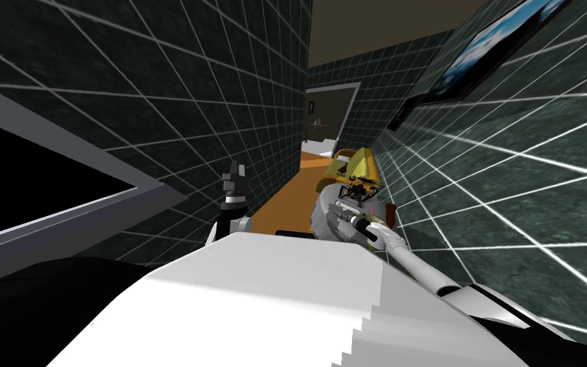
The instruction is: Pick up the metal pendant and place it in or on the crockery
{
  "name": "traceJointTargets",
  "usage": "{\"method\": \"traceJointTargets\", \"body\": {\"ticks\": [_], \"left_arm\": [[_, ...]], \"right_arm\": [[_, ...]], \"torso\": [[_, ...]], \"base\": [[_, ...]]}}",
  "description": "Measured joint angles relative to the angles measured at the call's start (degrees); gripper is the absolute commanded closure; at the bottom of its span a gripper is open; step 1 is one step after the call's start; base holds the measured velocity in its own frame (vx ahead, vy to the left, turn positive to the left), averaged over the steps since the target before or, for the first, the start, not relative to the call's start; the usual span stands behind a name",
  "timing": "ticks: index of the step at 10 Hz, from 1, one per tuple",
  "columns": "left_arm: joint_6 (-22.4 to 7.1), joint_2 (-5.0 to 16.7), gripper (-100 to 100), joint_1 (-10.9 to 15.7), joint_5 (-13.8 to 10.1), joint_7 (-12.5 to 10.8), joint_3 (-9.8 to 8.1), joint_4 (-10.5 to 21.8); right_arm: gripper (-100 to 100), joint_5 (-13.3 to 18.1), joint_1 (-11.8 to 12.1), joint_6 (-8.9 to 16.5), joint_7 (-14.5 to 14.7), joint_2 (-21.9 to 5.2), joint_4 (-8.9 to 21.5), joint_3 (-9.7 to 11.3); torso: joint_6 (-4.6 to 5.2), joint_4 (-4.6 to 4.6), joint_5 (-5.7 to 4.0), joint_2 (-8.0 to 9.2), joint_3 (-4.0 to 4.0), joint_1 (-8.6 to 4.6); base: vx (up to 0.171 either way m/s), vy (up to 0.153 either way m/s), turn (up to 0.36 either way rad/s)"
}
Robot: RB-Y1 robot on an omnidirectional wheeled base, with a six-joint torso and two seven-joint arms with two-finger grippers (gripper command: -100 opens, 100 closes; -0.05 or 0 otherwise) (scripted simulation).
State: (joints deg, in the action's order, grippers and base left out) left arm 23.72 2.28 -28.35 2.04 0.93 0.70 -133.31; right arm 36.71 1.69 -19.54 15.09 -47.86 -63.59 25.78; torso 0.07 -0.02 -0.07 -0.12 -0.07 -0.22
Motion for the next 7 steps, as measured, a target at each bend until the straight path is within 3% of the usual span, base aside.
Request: {"method": "traceJointTargets", "body": {"ticks": [3, 5, 6, 7], "left_arm": [[0.0, 0.0, 0, 0.0, 0.0, 0.0, 0.00, 0.0], [0.0, 0.0, 0, 0.0, 0.0, 0.0, 0.00, 0.0], [0.0, 0.0, 0, 0.0, 0.0, 0.0, 0.00, 0.0], [0.0, 0.0, 0, 0.0, 0.0, 0.0, 0.00, 0.0]], "right_arm": [[-100, 1.6, -0.4, -1.1, 1.1, -1.5, 5.6, 1.6], [-100, 2.6, 0.9, 0.7, 0.0, -4.0, 4.4, 3.7], [-100, 2.8, 0.6, 0.6, 0.2, -3.7, 5.5, 3.8], [0, 2.8, 0.6, 0.5, 0.3, -3.7, 5.7, 3.8]], "torso": [[0.03, 0.01, 0.05, 0.04, 0.02, 0.23], [0.03, 0.01, 0.06, 0.01, 0.02, 0.26], [0.04, 0.00, 0.05, -0.06, -0.02, 0.23], [0.05, -0.01, 0.05, -0.11, -0.06, 0.22]], "base": [[-0.047, 0.010, 0.147], [-0.030, 0.010, 0.097], [0.000, 0.000, 0.000], [0.000, 0.000, 0.000]]}}
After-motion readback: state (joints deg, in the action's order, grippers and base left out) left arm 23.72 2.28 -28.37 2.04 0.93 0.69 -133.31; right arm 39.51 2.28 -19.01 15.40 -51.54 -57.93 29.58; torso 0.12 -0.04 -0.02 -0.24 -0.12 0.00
